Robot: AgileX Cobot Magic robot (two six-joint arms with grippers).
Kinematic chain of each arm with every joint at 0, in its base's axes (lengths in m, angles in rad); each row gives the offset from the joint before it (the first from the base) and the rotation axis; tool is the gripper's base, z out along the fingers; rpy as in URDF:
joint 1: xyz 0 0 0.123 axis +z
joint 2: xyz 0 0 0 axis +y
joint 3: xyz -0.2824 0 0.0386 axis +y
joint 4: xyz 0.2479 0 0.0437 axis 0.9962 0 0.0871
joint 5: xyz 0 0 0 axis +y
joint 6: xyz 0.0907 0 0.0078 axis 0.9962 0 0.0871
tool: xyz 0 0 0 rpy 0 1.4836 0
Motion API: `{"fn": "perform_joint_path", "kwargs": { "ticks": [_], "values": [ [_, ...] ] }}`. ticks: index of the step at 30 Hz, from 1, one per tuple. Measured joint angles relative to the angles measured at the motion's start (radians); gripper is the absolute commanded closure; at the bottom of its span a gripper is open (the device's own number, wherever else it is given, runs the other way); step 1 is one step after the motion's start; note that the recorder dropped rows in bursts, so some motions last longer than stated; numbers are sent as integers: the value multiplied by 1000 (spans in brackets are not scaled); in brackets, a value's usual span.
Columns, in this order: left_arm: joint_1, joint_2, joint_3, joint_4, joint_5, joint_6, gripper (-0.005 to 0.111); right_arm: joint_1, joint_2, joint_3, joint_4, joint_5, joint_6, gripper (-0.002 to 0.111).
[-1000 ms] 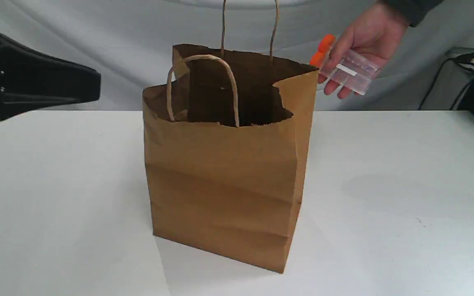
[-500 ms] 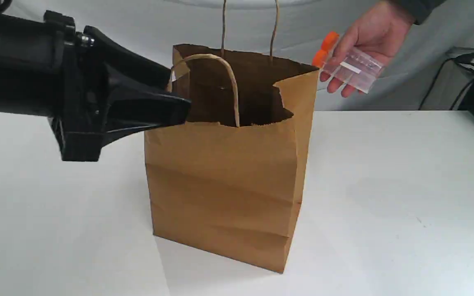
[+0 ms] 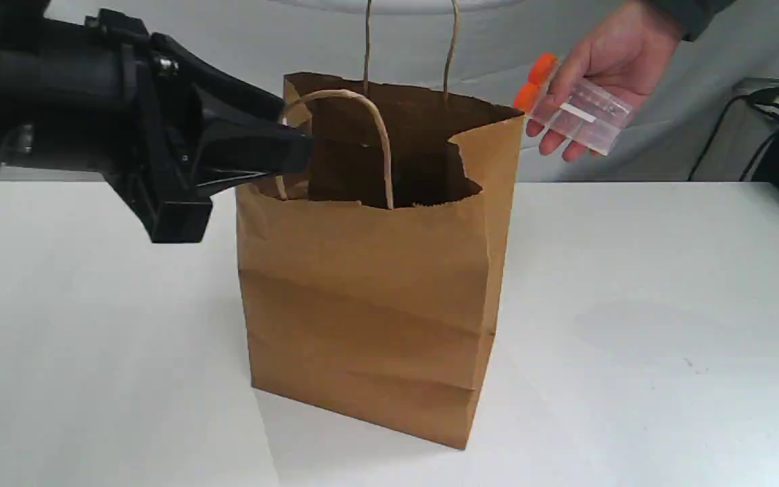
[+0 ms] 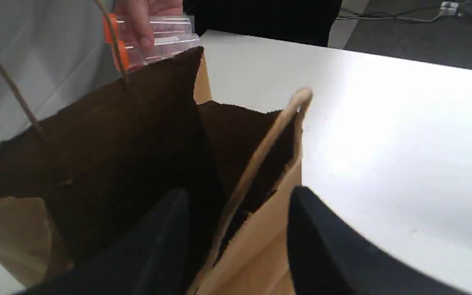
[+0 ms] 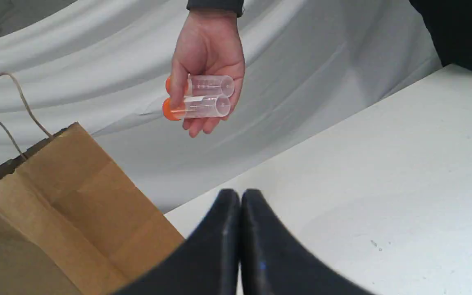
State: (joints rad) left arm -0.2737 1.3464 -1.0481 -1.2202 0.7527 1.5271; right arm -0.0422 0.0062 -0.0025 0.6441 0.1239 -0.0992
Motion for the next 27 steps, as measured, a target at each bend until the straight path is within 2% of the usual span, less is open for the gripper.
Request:
{"fn": "perform_joint_path", "kwargs": {
  "ticks": [5, 7, 10, 14, 19, 23, 27],
  "values": [
    [0, 76, 0, -114, 23, 79, 71, 0, 0, 0, 0, 2, 0, 108],
    [0, 87, 0, -127, 14, 90, 81, 0, 0, 0, 0, 2, 0, 108],
    [0, 91, 0, -131, -6, 96, 106, 0, 0, 0, 0, 4, 0, 108],
    [0, 91, 0, -135, -11, 106, 107, 0, 0, -22, 2, 29, 0, 108],
    [0, 91, 0, -135, -3, 107, 107, 0, 21, -210, 0, 36, -10, 108],
    [0, 91, 0, -135, 0, 107, 107, 0, 205, -432, -5, 90, -93, 108],
    [0, 91, 0, -135, 3, 104, 107, 0, 473, -712, -7, 281, -195, 108]
  ]
}}
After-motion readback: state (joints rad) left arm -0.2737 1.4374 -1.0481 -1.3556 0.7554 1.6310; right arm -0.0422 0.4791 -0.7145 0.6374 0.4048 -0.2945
